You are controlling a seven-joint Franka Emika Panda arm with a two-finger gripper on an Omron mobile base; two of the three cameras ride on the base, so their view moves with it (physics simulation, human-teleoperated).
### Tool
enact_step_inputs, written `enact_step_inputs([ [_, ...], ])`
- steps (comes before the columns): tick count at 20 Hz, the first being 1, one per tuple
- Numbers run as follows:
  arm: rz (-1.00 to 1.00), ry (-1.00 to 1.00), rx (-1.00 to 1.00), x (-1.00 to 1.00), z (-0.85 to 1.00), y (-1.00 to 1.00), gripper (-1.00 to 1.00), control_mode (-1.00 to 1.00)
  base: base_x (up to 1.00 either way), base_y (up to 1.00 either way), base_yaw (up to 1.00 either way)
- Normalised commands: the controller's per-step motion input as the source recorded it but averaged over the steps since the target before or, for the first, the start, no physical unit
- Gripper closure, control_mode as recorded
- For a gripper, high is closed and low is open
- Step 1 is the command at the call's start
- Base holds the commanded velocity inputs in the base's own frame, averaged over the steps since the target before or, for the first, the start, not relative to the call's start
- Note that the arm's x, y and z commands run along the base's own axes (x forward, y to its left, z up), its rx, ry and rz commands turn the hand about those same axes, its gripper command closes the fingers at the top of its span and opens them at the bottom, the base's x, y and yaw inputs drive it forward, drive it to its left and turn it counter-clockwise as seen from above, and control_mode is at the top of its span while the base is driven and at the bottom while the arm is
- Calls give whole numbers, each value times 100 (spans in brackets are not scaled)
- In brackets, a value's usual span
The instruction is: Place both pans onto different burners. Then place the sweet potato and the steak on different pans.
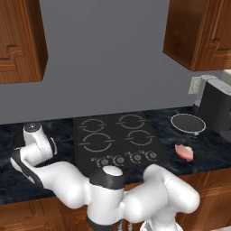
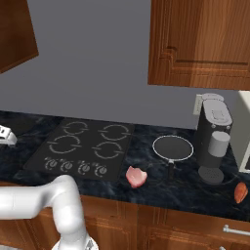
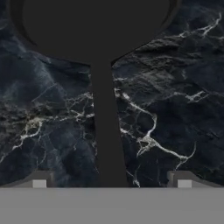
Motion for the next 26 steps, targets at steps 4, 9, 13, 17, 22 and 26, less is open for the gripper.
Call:
enact_step_inputs([
  [4, 0, 0, -4, 27, -37, 18, -100, -100, 0, 0, 0],
  [9, 0, -1, -5, 17, -42, 4, -100, -100, 0, 0, 0],
  [13, 0, 0, -5, 15, -45, 4, 100, -100, 0, 0, 0],
  [17, 0, -2, 0, 2, -38, 2, 100, -100, 0, 0, 0],
  [22, 0, -4, 0, 0, -36, 0, 100, -100, 0, 0, 0],
  [26, 0, -9, 0, -1, -22, -5, 100, -100, 0, 0, 0],
])
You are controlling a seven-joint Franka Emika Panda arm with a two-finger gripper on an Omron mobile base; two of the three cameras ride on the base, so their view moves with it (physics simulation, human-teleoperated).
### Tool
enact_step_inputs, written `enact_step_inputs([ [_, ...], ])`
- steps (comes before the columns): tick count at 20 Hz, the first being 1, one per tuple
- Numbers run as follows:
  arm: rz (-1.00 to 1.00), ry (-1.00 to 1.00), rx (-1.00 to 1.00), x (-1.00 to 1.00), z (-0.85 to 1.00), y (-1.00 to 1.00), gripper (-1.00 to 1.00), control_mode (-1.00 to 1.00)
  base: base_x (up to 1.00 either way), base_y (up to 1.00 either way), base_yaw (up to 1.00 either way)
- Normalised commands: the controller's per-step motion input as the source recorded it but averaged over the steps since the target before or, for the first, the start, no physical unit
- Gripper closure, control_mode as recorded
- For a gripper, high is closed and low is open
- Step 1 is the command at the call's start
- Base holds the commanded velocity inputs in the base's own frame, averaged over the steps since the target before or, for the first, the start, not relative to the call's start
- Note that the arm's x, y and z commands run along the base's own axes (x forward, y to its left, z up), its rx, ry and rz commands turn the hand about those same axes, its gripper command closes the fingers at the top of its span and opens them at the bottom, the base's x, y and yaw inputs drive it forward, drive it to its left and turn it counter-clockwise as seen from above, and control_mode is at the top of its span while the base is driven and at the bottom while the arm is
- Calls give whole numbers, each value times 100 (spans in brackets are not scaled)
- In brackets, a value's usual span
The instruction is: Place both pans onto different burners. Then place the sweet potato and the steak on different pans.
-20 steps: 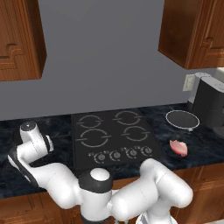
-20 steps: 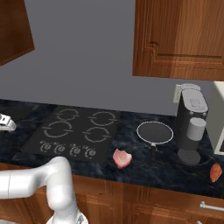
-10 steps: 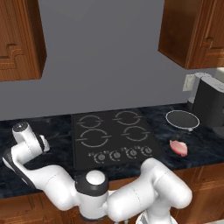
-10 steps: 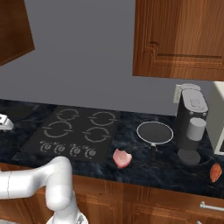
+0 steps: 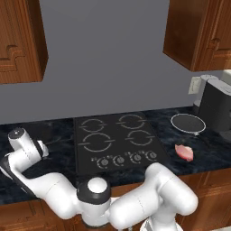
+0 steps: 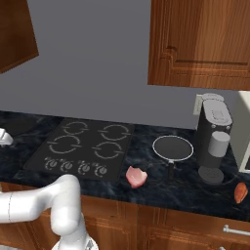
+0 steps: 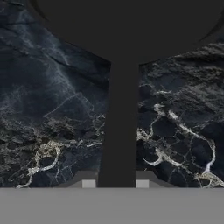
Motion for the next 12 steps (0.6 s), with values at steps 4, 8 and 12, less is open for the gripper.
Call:
enact_step_inputs([
  [4, -3, -17, 0, -24, -4, -26, 100, -100, 0, 0, 0],
  [8, -9, -24, 0, -38, 0, -45, 100, -100, 0, 0, 0],
  [12, -10, -23, 0, -23, 16, -45, 100, -100, 0, 0, 0],
])
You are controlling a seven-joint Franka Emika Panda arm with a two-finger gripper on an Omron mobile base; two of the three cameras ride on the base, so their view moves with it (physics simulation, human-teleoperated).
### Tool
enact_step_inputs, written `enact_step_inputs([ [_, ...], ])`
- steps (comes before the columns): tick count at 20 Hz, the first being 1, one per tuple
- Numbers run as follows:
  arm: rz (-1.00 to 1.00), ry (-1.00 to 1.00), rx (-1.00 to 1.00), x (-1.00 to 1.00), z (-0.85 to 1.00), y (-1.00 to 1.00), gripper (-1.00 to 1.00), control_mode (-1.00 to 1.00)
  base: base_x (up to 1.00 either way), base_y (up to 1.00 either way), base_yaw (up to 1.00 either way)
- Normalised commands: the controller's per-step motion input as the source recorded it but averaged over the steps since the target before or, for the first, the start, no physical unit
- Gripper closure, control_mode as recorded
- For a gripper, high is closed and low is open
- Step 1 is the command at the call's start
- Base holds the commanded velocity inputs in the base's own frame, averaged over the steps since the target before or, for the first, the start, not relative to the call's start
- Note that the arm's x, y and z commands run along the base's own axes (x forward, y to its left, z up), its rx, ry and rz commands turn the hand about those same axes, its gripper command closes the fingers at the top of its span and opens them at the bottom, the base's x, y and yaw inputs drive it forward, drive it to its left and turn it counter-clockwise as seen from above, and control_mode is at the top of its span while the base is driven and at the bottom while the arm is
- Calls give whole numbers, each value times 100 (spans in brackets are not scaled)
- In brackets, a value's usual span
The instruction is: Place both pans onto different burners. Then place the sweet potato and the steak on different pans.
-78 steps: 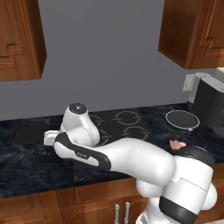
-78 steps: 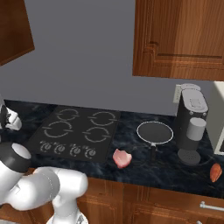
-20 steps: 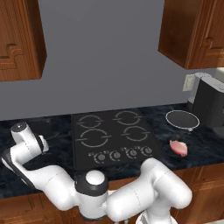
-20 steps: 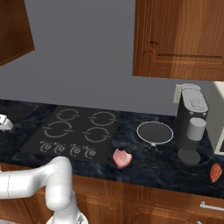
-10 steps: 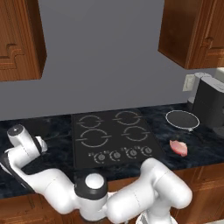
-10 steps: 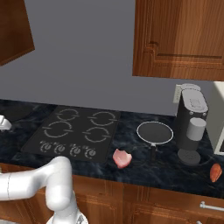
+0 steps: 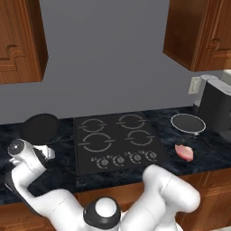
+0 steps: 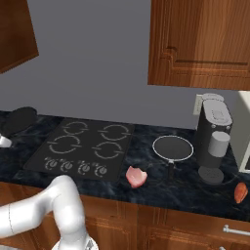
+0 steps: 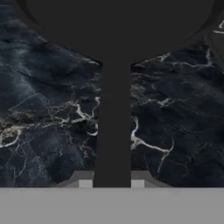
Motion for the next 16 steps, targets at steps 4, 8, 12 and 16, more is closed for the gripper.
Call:
enact_step_inputs([
  [4, -10, -11, 4, -1, 21, -52, 100, -100, 0, 0, 0],
  [8, -12, -2, 12, 0, 22, -50, 100, -100, 0, 0, 0],
  [12, -17, 0, 20, 0, 21, -45, 100, -100, 0, 0, 0],
  [16, -18, 0, 25, 0, 24, -30, 100, -100, 0, 0, 0],
])
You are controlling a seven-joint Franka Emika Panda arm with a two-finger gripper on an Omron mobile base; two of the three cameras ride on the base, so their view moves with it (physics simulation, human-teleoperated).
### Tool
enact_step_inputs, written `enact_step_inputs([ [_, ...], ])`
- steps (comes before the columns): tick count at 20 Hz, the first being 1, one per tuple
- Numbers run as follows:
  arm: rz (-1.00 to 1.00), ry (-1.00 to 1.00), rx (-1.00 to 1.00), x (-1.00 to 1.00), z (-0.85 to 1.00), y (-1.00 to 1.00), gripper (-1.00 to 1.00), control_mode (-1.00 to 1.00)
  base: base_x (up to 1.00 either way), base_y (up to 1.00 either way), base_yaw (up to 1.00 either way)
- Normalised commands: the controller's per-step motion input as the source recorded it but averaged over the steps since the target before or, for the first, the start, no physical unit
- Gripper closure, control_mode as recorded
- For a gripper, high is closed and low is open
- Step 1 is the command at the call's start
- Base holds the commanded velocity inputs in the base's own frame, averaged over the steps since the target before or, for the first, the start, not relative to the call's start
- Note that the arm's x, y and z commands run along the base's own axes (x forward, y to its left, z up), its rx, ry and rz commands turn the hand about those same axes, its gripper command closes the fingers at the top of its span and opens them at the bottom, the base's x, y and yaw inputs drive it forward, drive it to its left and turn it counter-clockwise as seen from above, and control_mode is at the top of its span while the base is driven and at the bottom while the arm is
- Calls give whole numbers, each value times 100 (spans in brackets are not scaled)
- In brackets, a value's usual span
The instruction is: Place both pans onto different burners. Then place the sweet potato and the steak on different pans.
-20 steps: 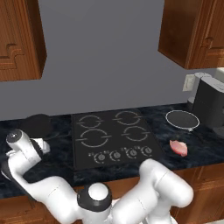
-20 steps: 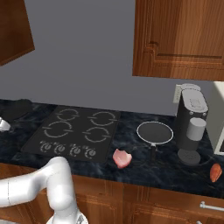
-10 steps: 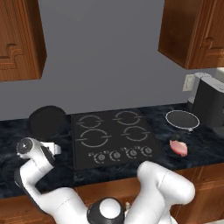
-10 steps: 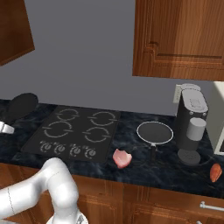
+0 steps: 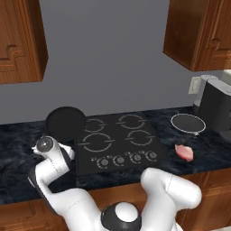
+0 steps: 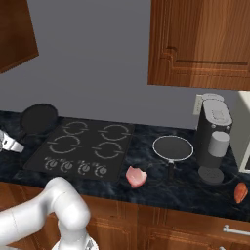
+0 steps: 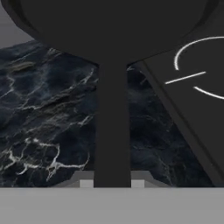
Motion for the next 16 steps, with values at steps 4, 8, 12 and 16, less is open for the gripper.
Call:
enact_step_inputs([
  [4, -14, 6, 25, 0, 27, -14, 100, -100, 0, 0, 0],
  [8, -13, 12, 24, 2, 41, -9, 100, -100, 0, 0, 0],
  [12, -11, 12, 23, 1, 63, -4, 100, -100, 0, 0, 0],
  [16, -9, 13, 17, 0, 42, -4, 100, -100, 0, 0, 0],
])
